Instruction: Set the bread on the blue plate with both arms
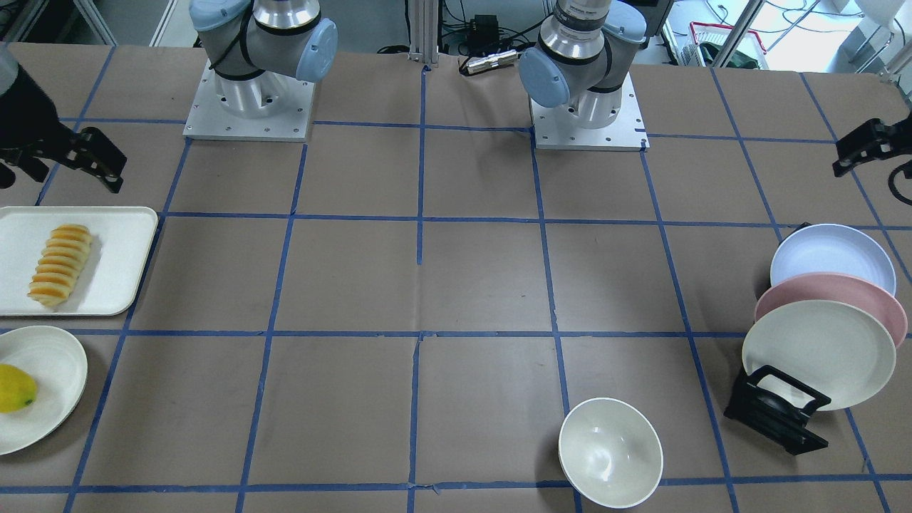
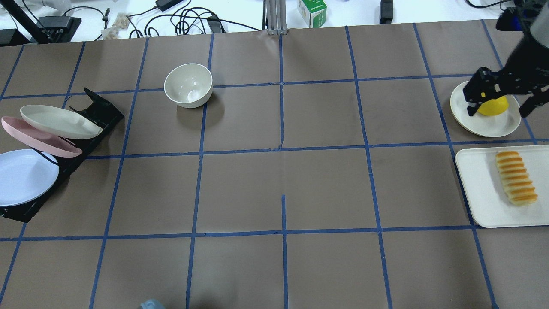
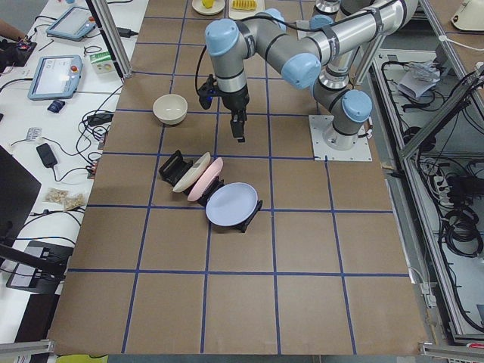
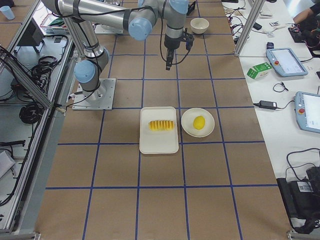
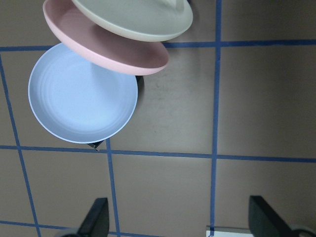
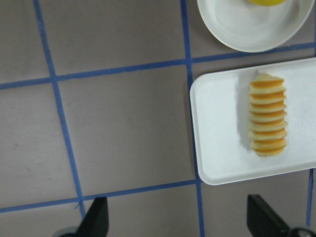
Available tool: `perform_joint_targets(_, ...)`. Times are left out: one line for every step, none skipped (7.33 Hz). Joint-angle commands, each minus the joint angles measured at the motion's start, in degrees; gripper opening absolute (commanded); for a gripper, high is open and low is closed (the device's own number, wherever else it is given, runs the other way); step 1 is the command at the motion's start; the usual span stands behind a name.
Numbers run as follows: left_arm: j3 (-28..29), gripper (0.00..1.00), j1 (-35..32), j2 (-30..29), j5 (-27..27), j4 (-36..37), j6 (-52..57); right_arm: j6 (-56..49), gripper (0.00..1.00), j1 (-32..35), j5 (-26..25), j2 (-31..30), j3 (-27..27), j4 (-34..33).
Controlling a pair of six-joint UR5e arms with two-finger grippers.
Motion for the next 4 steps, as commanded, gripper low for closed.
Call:
perform_joint_targets(-0.27,1.00,8.43,-6.49,-0.61,10.46,5.20,-9.72,1.00,-7.58,-1.37,3.28,4.53,-7.35)
perform_joint_targets(-0.53,1.00,11.68,-8.87,-5.23,12.33,2.51,-11.67,1.00,-10.57,-1.47,4.09,6.64,-10.79)
perform_joint_targets(-1.66,1.00,12.93,-10.80,-6.84,12.44,-3.35,-15.34,1.00,-13.47,-1.21,4.97,9.36,-15.26)
perform_joint_targets(-3.50,1.00,12.94,-11.78,-6.68,16.09,-8.28,-19.90,1.00,-16.02,-1.29,6.54,12.87,-20.35)
